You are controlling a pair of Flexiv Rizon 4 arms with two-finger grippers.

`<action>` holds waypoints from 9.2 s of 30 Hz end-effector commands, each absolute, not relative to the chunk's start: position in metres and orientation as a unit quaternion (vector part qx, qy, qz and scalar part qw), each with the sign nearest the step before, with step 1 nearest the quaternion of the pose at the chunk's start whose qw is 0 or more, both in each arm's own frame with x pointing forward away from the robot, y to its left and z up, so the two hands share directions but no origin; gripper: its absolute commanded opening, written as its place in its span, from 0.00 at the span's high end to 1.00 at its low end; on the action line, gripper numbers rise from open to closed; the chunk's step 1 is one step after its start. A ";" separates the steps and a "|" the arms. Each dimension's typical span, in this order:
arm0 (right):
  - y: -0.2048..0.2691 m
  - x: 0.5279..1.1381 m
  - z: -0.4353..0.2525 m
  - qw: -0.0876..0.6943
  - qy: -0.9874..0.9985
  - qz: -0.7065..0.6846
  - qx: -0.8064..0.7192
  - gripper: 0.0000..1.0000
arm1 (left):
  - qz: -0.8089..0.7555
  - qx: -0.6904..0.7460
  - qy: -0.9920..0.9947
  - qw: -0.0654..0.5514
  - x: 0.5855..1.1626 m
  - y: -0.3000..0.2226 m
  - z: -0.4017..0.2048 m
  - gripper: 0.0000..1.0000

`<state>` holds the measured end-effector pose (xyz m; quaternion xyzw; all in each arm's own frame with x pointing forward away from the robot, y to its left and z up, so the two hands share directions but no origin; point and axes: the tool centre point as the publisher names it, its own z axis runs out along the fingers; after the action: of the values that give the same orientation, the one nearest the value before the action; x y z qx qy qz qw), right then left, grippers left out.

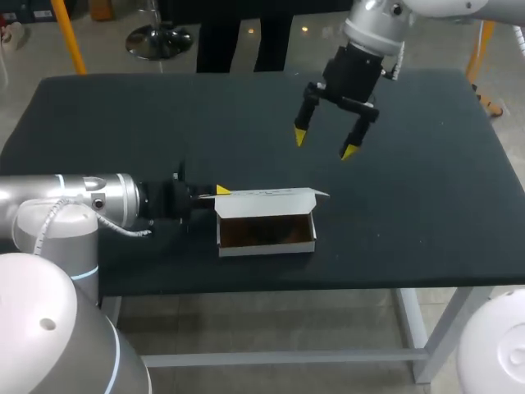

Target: Assemble the packaging by folding the flat box into shape, placing the metal phone stand inside, and closing the box properly

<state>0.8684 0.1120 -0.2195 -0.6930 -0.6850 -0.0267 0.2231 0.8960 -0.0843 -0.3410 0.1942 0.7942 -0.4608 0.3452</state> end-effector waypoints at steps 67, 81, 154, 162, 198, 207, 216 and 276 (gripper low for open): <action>0.125 0.829 -0.338 0.241 -0.706 -0.013 -0.666 0.58 | -0.470 0.222 0.759 0.391 0.883 -0.076 -0.362 0.95; 0.127 0.829 -0.342 0.233 -0.704 -0.016 -0.670 0.59 | -0.470 0.218 0.753 0.405 0.881 -0.070 -0.359 0.70; 0.124 0.827 -0.347 0.203 -0.695 -0.048 -0.688 0.58 | -0.243 -0.134 0.958 0.067 0.871 -0.009 -0.276 0.00; 0.122 0.826 -0.349 0.201 -0.692 -0.050 -0.691 0.58 | -0.232 -0.418 0.873 -0.092 0.889 -0.034 -0.275 0.00; 0.120 0.824 -0.353 0.197 -0.688 -0.069 -0.695 0.59 | -0.137 -0.730 0.669 -0.034 0.884 -0.053 -0.305 0.00; 0.120 0.822 -0.354 0.192 -0.687 -0.079 -0.696 0.59 | -0.076 -0.744 0.661 -0.068 0.887 -0.056 -0.316 0.13; 0.118 0.823 -0.360 0.192 -0.684 -0.083 -0.699 0.60 | -0.065 -0.735 0.672 -0.066 0.868 -0.054 -0.322 0.33; 0.126 0.821 -0.380 0.176 -0.674 -0.126 -0.706 0.60 | -0.103 -0.695 0.710 -0.049 0.830 -0.058 -0.369 0.51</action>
<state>0.8240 0.1258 -0.3766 -0.7046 -0.6751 -0.1220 0.1812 0.8325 -0.0579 -0.3675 -0.6945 0.7102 -0.1022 -0.0526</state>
